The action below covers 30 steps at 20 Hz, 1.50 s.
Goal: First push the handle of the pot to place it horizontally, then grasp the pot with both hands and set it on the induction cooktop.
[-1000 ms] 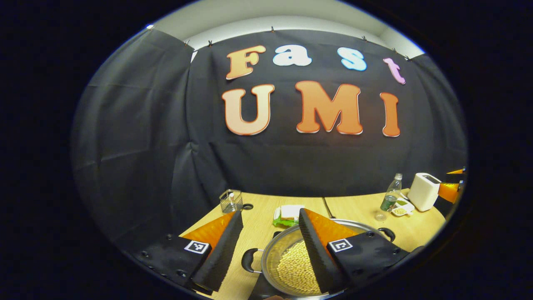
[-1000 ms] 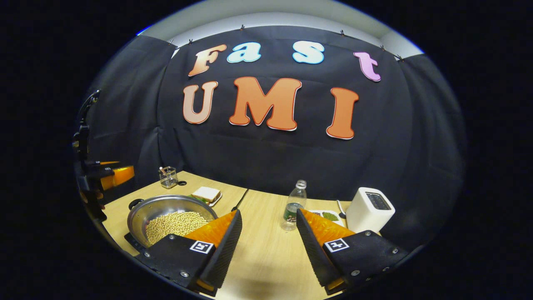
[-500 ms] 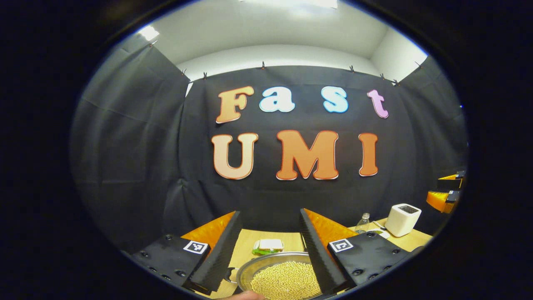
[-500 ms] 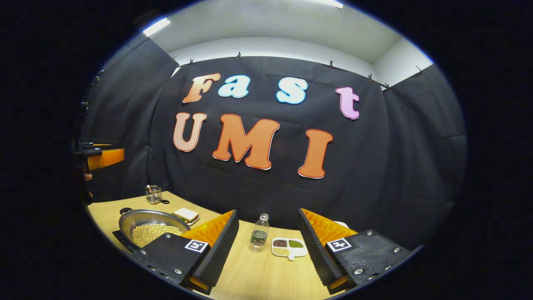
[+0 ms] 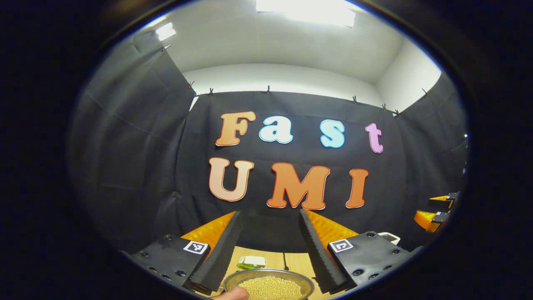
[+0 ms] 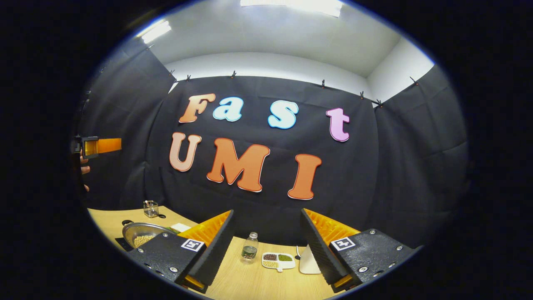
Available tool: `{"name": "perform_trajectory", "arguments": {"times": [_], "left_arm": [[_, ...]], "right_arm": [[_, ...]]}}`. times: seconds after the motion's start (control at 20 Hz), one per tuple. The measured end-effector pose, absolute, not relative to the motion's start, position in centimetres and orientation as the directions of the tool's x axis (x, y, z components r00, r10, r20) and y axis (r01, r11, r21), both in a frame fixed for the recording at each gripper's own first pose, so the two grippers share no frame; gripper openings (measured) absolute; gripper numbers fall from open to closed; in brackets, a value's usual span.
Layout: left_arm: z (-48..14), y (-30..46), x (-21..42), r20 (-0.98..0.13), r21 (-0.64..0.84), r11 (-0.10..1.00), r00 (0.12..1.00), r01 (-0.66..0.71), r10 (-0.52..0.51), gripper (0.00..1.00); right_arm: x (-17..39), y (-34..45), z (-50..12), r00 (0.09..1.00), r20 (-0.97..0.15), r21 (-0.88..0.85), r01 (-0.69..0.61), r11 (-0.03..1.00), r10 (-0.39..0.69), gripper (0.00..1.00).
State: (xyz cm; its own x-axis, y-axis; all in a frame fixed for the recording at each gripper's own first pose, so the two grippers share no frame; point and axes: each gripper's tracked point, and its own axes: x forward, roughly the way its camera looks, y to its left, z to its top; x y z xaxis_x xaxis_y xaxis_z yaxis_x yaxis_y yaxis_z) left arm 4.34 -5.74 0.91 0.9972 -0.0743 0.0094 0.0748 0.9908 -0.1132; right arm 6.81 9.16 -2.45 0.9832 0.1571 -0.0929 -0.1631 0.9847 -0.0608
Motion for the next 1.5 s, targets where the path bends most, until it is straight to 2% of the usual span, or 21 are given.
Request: {"name": "perform_trajectory", "arguments": {"times": [0.05,0.1,0.2,0.3,0.4,0.45,0.7,0.75,0.8,0.85,0.9,1.0,1.25,1.45,1.5], "left_arm": [[1.8,-5.2,4.3,0.018,-0.125,0.990,0.998,0.066,-0.064,0.94],[2.3,-4.8,4.3,0.026,-0.122,0.991,0.998,0.061,-0.059,0.88],[3.5,-3.9,4.4,0.062,-0.083,0.996,0.998,0.028,-0.023,0.91],[4.2,-3.4,4.7,0.082,-0.050,0.999,0.997,-0.005,0.009,0.93],[4.1,-4.8,4.4,0.082,-0.069,0.998,0.997,0.016,-0.010,0.94],[4.2,-4.9,4.2,0.084,-0.068,0.997,0.996,0.021,-0.015,0.94],[4.8,-6.3,3.9,0.109,-0.043,0.997,0.992,0.070,-0.065,0.94],[5.0,-6.3,3.7,0.119,-0.033,0.997,0.991,0.073,-0.068,0.94],[5.1,-6.7,3.7,0.126,-0.027,0.997,0.989,0.078,-0.074,0.89],[5.2,-7.0,3.5,0.132,-0.022,0.996,0.988,0.082,-0.079,0.94],[5.4,-7.2,3.4,0.138,-0.021,0.996,0.987,0.087,-0.084,0.91],[5.7,-7.7,3.3,0.157,-0.024,0.994,0.982,0.105,-0.100,0.94],[5.2,-7.0,3.5,0.159,-0.024,0.997,0.985,0.076,-0.071,0.91],[5.2,-7.9,3.8,0.163,-0.047,0.994,0.982,0.103,-0.094,0.94],[5.2,-7.9,3.9,0.163,-0.051,0.994,0.982,0.101,-0.091,0.94]], "right_arm": [[6.8,8.9,-1.6,0.985,-0.074,-0.058,-0.158,0.986,0.153,0.97],[6.8,8.7,-0.9,0.987,-0.056,-0.055,-0.151,0.987,0.148,0.95],[6.5,8.9,0.1,0.985,-0.025,-0.032,-0.173,0.984,0.172,0.95],[6.1,10.0,-0.5,0.973,-0.041,-0.002,-0.225,0.974,0.225,0.95],[6.7,9.2,-1.2,0.977,-0.068,0.003,-0.202,0.979,0.202,0.97],[6.9,9.1,-1.2,0.978,-0.070,0.003,-0.197,0.980,0.197,0.95],[7.1,9.1,0.0,0.980,-0.032,0.011,-0.194,0.981,0.194,0.95],[7.2,9.2,0.1,0.981,-0.034,0.010,-0.189,0.982,0.189,0.93],[7.2,9.1,0.1,0.982,-0.041,0.010,-0.183,0.983,0.183,0.95],[7.4,9.1,0.3,0.982,-0.038,0.014,-0.183,0.983,0.183,0.95],[7.5,9.3,0.7,0.982,-0.030,0.019,-0.186,0.982,0.187,0.95],[7.7,9.3,1.6,0.982,-0.006,0.025,-0.188,0.982,0.188,0.95],[7.3,9.4,2.5,0.979,0.038,0.018,-0.203,0.979,0.202,0.95],[7.3,9.2,3.5,0.979,0.071,0.013,-0.190,0.982,0.189,0.97],[7.5,8.7,3.8,0.981,0.077,0.015,-0.177,0.984,0.176,0.95]]}}
